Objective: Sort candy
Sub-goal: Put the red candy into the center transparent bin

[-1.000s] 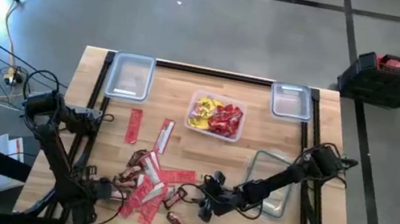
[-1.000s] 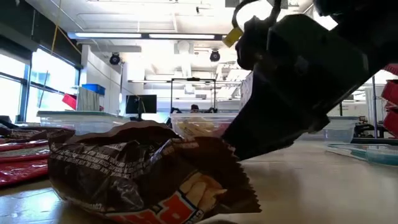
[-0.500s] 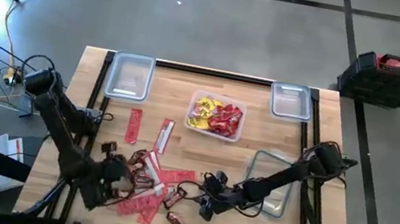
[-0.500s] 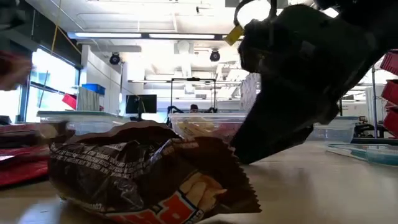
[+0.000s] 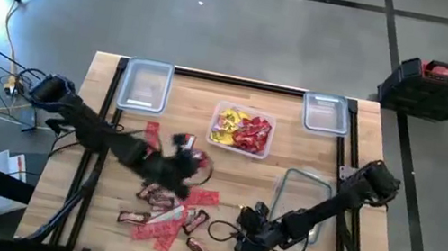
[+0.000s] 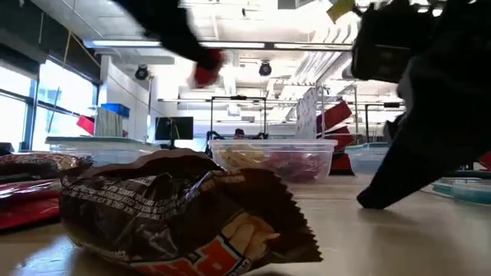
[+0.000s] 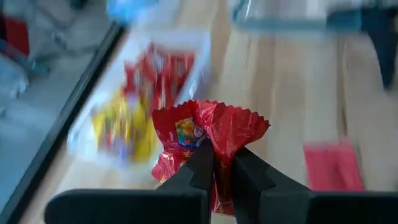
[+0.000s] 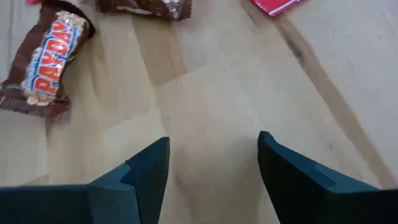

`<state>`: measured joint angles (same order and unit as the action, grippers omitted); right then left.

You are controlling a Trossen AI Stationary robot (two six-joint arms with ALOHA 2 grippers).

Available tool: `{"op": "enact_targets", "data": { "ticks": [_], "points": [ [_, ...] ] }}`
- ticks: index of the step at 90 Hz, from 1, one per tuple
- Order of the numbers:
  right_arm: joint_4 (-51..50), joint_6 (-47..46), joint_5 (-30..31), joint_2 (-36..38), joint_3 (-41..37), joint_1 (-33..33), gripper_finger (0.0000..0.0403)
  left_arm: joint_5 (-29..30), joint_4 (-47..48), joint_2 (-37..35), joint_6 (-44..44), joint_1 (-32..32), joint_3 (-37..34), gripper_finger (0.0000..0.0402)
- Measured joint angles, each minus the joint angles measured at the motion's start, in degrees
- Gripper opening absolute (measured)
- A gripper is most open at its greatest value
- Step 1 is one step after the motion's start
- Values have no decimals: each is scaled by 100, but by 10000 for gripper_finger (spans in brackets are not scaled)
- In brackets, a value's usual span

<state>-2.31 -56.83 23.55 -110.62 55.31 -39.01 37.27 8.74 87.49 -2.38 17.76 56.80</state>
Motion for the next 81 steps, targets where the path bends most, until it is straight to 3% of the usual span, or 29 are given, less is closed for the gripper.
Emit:
{"op": "enact_targets", "data": {
  "ticks": [16, 36, 55, 81],
  "points": [
    [68, -407, 296, -7, -4, -291, 213, -1008, -2258, 763, 898, -981, 4, 12],
    [111, -885, 687, -16, -9, -539, 213, -1796, -4247, 2013, 855, -1813, 25, 12],
    [216, -986, 819, -29, -9, -617, 213, -1944, -4397, 2762, 473, -2170, 449, 26],
    [198, -1039, 902, -30, -2, -614, 213, -2381, -3486, 2859, 247, -2173, 722, 102]
  ]
}}
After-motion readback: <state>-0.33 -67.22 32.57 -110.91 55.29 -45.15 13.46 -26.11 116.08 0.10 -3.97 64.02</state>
